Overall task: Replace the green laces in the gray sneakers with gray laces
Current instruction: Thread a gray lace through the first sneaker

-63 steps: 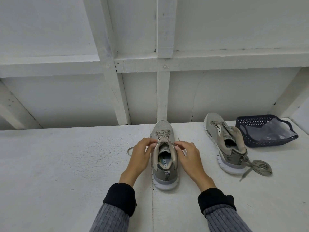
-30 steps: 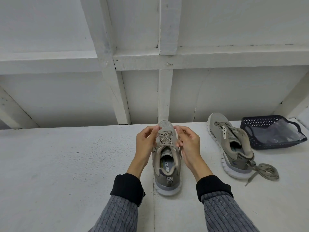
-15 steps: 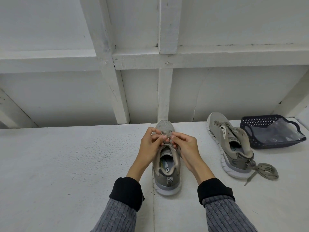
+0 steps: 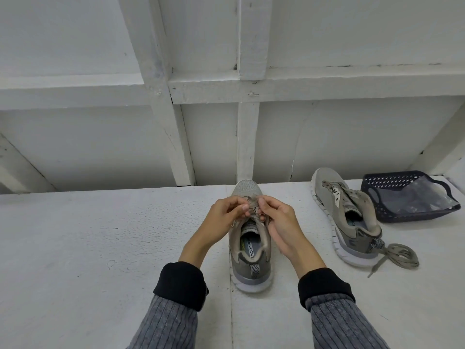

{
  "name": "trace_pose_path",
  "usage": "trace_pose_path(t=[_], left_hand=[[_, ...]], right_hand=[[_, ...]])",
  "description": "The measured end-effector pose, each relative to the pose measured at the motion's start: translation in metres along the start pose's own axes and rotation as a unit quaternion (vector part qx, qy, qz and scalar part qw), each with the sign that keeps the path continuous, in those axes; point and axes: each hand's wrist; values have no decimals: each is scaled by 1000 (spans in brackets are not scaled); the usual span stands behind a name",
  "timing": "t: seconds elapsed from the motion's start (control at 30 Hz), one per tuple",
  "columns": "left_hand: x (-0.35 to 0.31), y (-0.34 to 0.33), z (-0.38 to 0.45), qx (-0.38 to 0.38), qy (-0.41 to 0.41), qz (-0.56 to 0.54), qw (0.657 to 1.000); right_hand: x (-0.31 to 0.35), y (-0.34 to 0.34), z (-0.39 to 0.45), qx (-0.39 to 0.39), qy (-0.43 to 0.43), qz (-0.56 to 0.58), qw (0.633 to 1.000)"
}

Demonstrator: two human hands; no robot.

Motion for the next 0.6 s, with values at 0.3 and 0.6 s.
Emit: trace_pose_path(t=[0.3, 0.6], left_hand=[[2, 3, 5, -39, 14, -34, 999], [0, -3, -2, -66, 43, -72, 994]], right_hand=[[15, 18, 1, 61, 172, -539, 822], [-6, 6, -1, -35, 375, -616, 692]])
Point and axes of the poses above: each hand's wrist, its own z-axis towards the middle knuckle, its own y-axis out of the back of the hand, x = y × z
